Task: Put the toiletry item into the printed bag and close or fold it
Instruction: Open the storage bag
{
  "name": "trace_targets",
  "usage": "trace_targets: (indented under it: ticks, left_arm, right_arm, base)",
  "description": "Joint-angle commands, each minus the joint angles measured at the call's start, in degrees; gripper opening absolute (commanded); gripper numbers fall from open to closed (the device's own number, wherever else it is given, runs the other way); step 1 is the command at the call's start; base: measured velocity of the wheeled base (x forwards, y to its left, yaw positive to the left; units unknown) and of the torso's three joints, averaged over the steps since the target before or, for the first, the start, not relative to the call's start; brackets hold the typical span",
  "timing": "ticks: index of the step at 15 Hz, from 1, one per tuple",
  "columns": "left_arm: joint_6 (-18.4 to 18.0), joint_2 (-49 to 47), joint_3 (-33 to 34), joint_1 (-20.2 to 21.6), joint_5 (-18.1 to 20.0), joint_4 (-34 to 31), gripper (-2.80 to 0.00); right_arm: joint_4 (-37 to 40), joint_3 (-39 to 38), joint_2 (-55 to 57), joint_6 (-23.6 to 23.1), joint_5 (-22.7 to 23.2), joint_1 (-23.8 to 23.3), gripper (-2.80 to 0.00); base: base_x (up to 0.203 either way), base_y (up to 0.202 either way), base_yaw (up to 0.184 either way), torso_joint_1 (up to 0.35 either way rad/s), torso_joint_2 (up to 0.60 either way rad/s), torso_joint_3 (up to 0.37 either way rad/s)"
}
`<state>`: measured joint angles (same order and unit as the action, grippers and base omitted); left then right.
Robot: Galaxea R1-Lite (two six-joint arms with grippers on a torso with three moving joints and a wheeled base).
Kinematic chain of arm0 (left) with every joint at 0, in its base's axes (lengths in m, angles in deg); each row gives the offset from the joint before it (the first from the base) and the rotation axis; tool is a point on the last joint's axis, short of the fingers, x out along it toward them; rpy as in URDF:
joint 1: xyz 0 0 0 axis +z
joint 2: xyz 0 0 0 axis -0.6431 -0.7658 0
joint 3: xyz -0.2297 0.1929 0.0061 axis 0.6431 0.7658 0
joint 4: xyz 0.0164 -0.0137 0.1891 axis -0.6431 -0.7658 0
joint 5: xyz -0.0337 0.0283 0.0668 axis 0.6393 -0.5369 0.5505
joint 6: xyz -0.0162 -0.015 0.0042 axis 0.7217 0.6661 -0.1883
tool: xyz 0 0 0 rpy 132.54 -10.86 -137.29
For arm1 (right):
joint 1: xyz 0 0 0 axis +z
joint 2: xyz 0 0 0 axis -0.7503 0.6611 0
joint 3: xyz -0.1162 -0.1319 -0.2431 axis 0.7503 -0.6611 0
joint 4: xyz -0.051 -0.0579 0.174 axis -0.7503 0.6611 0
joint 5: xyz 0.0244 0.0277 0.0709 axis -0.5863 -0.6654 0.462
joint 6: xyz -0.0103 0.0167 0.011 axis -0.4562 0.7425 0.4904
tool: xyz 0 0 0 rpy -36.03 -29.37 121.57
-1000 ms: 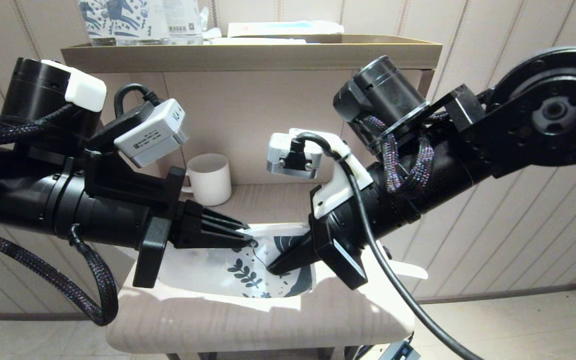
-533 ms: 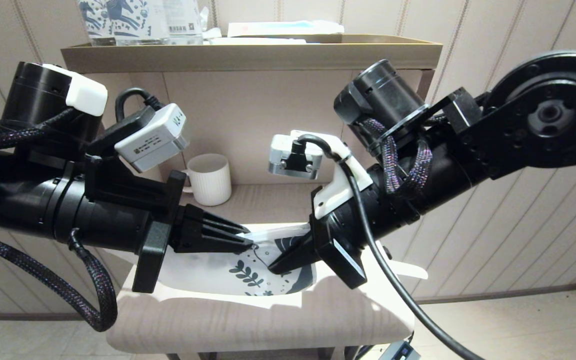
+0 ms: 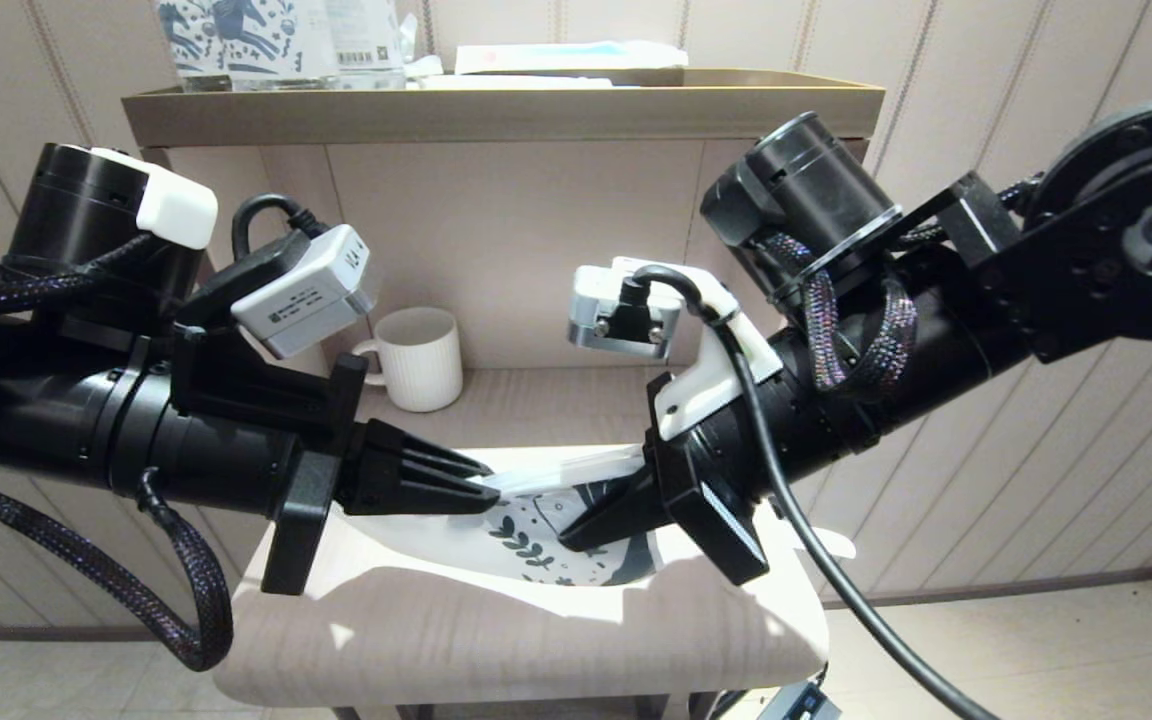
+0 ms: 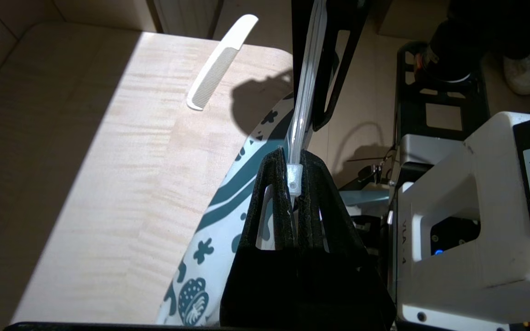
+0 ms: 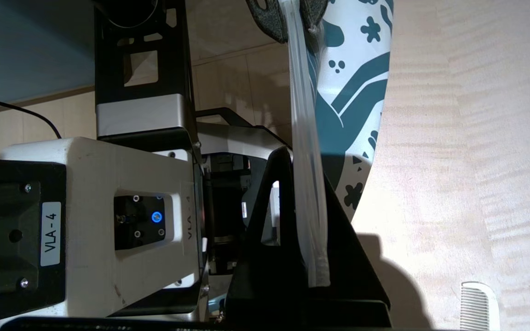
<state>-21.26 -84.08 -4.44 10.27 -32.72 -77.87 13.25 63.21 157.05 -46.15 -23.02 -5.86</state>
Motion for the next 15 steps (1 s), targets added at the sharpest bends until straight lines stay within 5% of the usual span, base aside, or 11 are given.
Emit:
trace_targets:
  ticks: [1, 15]
  left_arm:
    - [-0.2, 0.0, 0.4, 0.1, 0.2, -0.1, -2.80]
    - [-2.3, -0.4, 2.5, 4.3, 0.3, 0.2, -2.80]
  right_arm:
    - [0.2, -0.5, -1.0, -0.1, 0.3, -0.1, -2.80]
    - [-1.2, -7.8, -6.9, -0.2, 0.4, -1.4, -2.80]
  base:
    - [0.000, 0.000, 0.000, 0.000, 0.00, 0.000]
    - [0.000, 0.000, 0.000, 0.000, 0.00, 0.000]
